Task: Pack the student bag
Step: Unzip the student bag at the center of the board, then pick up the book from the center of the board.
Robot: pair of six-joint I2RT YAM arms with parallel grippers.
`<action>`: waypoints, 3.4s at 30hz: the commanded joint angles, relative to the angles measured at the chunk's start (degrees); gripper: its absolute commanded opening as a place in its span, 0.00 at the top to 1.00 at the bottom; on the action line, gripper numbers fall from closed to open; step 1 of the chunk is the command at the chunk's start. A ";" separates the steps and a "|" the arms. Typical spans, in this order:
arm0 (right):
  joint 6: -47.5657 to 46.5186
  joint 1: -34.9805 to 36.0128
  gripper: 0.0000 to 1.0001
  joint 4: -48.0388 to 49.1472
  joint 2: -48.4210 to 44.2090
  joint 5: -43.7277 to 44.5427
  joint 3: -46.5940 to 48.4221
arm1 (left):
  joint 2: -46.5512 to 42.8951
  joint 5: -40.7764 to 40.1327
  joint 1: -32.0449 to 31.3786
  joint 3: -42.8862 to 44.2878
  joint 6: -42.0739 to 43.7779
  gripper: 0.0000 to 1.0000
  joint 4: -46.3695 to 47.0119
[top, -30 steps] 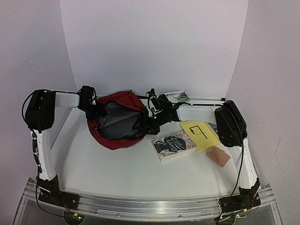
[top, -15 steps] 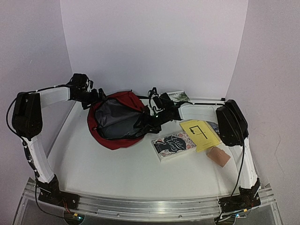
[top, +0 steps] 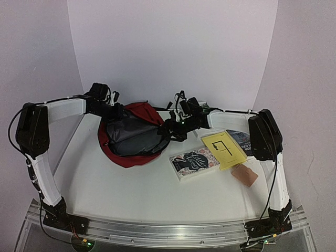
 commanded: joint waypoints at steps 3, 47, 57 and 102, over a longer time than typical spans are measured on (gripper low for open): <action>-0.84 0.46 0.35 0.55 3.01 3.15 3.27 | 10.35 1.92 -0.97 11.04 -0.88 0.55 0.98; -5.30 5.27 0.44 0.93 -6.22 -0.03 -2.45 | -8.69 -4.14 5.57 -3.38 -3.16 0.00 -4.76; -8.97 -2.71 0.33 -0.55 -10.07 0.08 -2.58 | -18.05 2.25 4.92 -17.06 -2.22 0.01 -0.78; -19.64 -25.19 0.32 -4.45 5.13 5.06 -2.70 | 25.26 6.26 -14.43 25.64 -10.53 0.10 10.96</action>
